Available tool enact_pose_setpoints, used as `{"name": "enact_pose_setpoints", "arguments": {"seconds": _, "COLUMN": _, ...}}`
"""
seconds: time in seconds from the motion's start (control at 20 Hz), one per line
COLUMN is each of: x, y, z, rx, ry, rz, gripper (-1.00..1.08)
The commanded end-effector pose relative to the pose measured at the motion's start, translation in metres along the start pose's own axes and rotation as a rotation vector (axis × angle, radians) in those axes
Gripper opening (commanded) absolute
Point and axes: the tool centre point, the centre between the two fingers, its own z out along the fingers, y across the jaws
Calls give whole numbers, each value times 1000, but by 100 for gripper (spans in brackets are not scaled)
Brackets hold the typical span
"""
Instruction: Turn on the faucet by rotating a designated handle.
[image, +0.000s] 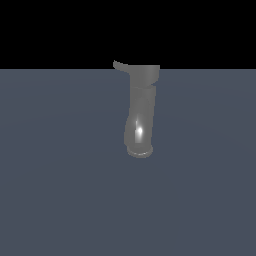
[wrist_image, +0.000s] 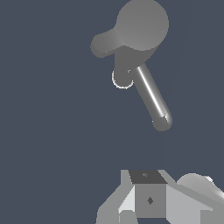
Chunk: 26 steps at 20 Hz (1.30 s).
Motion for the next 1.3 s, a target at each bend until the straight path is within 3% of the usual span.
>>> {"name": "enact_pose_setpoints", "arguments": {"seconds": 0.0, "x": 8, "y": -9, "z": 6, "rx": 1, "ry": 0, "rz": 61, "gripper": -100}}
{"name": "enact_pose_setpoints", "arguments": {"seconds": 0.65, "x": 57, "y": -46, "z": 39, "rx": 3, "ry": 3, "rz": 370, "gripper": -100}}
{"name": "enact_pose_setpoints", "arguments": {"seconds": 1.25, "x": 114, "y": -65, "z": 70, "rx": 2, "ry": 7, "rz": 666, "gripper": -100}}
